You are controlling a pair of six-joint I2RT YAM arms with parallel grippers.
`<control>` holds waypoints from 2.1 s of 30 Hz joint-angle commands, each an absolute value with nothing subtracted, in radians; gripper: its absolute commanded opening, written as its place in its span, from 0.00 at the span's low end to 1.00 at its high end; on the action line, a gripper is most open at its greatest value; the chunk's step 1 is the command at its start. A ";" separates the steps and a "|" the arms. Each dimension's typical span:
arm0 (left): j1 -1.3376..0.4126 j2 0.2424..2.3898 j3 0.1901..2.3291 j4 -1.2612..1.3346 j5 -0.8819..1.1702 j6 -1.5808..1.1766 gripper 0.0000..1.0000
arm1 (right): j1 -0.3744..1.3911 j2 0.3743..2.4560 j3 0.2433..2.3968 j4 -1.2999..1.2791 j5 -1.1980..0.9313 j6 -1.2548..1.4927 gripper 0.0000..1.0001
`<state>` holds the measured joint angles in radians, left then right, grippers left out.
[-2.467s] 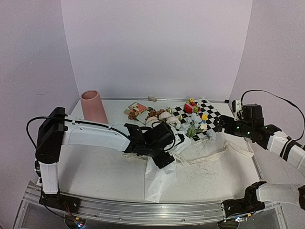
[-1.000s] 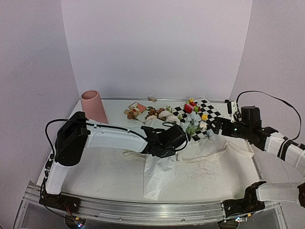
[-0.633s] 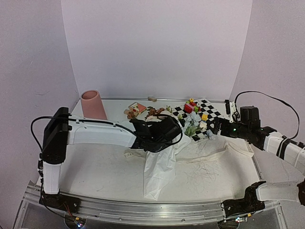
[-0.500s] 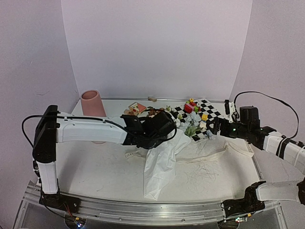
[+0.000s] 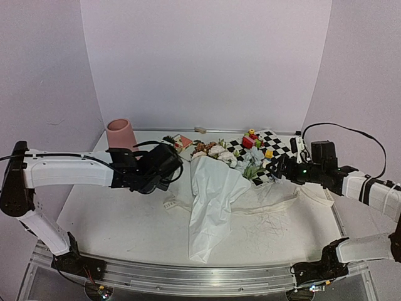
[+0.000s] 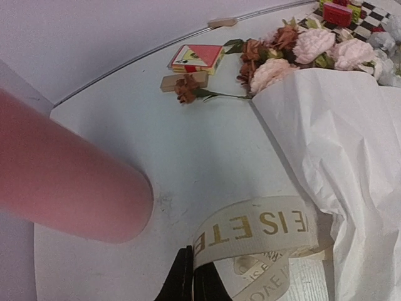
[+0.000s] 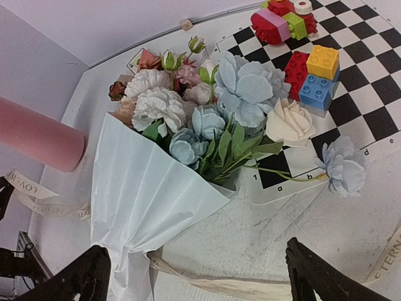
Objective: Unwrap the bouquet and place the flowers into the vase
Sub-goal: Untie the ribbon from the wrapping paper.
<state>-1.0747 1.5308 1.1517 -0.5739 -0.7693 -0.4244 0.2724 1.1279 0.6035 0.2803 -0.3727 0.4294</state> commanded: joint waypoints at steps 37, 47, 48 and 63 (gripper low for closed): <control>-0.859 0.863 0.801 -0.746 -0.896 -1.115 0.99 | 0.478 1.285 0.616 0.396 -0.347 0.534 0.97; -0.860 0.979 0.628 -0.139 -0.333 -0.880 0.99 | 0.585 1.370 0.627 0.455 -0.275 0.642 0.90; -0.860 0.995 0.618 -0.102 -0.292 -0.875 0.97 | 0.589 1.375 0.623 0.455 -0.261 0.656 0.87; -0.903 1.331 0.695 0.155 -0.015 -0.811 0.66 | 0.592 1.525 0.630 0.521 -0.221 0.837 0.49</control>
<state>-0.8763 1.2515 0.6145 0.0747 -0.0903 -0.8519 0.5900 1.4956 0.5973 0.4790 -0.2360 0.7773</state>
